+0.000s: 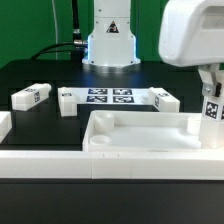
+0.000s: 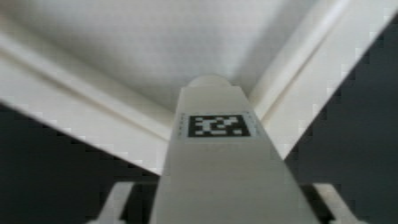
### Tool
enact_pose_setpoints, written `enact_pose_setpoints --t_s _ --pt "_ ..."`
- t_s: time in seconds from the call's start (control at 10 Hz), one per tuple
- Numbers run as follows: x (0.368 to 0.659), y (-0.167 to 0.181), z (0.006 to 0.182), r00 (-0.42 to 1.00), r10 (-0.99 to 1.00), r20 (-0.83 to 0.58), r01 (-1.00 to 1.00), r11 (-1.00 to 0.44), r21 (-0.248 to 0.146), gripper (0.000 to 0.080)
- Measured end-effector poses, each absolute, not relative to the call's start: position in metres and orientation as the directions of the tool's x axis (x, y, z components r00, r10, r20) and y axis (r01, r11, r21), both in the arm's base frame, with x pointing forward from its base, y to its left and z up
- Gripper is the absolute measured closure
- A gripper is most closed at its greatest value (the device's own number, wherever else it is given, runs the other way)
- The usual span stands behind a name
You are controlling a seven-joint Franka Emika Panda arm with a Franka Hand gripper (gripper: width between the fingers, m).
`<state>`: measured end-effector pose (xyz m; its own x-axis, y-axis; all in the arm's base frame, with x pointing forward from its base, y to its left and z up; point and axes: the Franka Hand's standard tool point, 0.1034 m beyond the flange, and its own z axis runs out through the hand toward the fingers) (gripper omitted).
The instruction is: Assemble desk
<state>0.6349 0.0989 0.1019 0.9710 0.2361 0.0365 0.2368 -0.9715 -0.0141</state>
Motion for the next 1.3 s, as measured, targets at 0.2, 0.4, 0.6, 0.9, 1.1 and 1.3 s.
enact_pose_setpoints --t_s 0.2,0.4,0.6,0.9,1.1,1.3 --pt "0.6349 0.0984 0.1017 0.999 0.038 0.032 0.039 -0.999 -0.026 0.0511" --pt "0.6338 0.0988 0.1019 0.991 -0.132 0.014 -0.131 -0.990 -0.053 0.0510" --pt "0.6339 0.1001 0.1019 0.970 -0.244 0.009 -0.243 -0.968 -0.056 0.0509" --pt "0.6338 0.1003 0.1019 0.918 -0.397 0.000 -0.396 -0.916 -0.057 0.0509" --pt "0.6339 0.1005 0.1013 0.852 -0.523 -0.009 -0.523 -0.850 -0.066 0.0509" --pt "0.6322 0.0968 0.1012 0.662 -0.749 -0.030 -0.746 -0.654 -0.126 0.0509"
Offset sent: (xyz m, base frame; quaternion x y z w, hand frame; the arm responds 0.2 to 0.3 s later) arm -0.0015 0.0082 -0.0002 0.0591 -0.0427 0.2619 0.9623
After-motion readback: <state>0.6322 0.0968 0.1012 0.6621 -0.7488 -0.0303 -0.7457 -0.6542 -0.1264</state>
